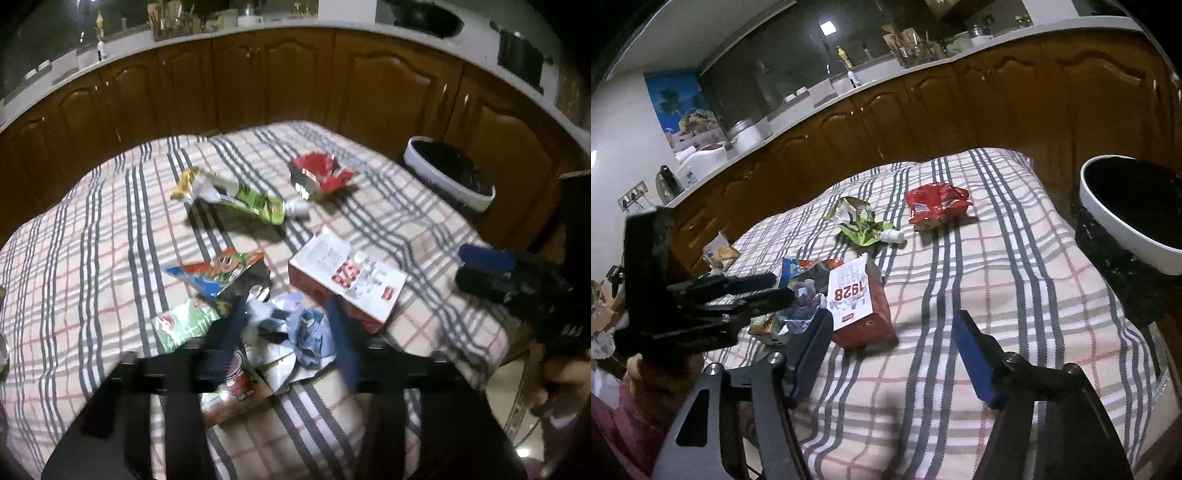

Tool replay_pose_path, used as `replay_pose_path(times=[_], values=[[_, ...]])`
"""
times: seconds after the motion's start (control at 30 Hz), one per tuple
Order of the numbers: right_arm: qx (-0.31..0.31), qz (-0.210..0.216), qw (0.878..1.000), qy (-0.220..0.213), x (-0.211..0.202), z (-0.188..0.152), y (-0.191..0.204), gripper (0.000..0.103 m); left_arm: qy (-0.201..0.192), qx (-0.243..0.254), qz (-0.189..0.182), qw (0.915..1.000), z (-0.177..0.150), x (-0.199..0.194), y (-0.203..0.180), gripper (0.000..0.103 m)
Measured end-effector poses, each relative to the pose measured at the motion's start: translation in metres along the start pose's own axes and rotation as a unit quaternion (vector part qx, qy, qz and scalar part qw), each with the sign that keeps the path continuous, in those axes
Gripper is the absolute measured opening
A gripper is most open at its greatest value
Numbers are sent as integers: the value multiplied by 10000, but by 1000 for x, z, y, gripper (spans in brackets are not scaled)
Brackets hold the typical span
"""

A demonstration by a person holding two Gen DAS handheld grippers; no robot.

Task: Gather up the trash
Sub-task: 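Grasp the crumpled foil with the left gripper while the right grasps the white printed box, then carry the foil and white box over the bin and open both grippers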

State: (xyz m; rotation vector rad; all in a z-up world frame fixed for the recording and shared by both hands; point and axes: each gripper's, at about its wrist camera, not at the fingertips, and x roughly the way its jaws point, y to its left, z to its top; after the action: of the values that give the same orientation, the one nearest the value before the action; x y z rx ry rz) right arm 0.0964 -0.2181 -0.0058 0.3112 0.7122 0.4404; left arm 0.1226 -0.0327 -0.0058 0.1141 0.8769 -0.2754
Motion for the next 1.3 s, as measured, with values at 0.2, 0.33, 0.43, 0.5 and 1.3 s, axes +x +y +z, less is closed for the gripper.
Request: replay_pose_path(times=[0.2,0.33,0.43,0.5,1.3], values=[[-137,89,9998,125,11,2,7,63,-106,-215,-171,9996,-3,-4,15,1],[-377,218,9988,241,26,7,18,64,-273,-333,-282,9987,-1,-16,24,1],[-689,207,9967,385,43,10,30,64,-403,-383,-348,9979,2,-23,27,1],[-856,159,9949,517,55,11,35,64,-485,-372,-351,9975,5,-29,27,1],[215,-554,9979,-245,-17,22,-64,51,-724,-232,-912,9929,45,-16,-28,1]])
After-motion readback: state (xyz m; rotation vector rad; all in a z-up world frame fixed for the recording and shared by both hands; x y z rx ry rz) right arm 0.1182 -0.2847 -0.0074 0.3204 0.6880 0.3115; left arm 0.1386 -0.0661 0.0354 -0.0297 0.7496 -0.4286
